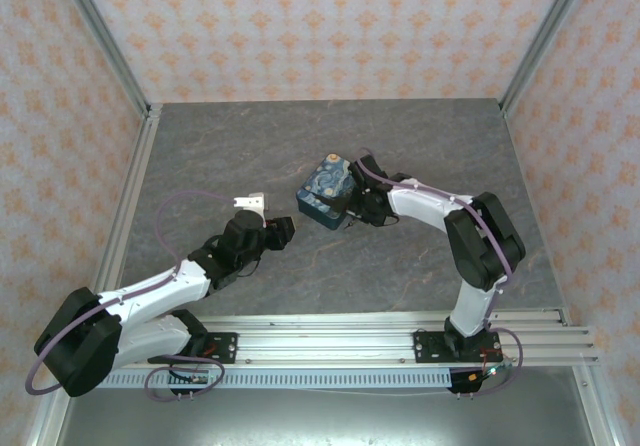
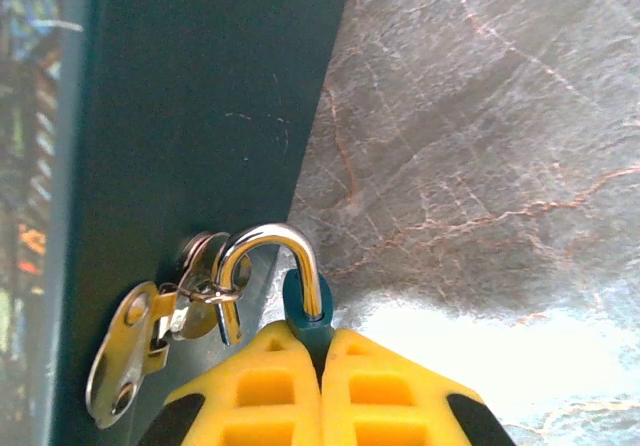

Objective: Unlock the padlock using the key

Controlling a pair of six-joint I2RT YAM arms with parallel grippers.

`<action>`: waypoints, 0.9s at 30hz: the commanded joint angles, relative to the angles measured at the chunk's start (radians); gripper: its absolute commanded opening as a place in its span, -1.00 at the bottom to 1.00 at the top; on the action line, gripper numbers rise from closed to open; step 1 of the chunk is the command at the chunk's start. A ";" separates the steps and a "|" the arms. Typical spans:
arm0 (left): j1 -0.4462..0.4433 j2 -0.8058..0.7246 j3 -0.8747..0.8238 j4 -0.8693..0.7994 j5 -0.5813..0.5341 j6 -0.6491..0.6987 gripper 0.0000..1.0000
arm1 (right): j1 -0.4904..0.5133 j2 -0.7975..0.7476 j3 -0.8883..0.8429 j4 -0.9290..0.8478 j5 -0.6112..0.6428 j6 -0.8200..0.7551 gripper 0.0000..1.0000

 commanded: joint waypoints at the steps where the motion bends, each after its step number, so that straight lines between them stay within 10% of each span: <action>1: 0.010 -0.020 -0.005 0.002 0.003 0.008 -0.03 | -0.006 -0.030 0.032 -0.052 0.044 -0.014 -1.00; 27: 0.013 -0.056 -0.026 -0.009 -0.002 0.017 -0.02 | -0.005 0.015 0.097 -0.089 0.060 0.009 -1.00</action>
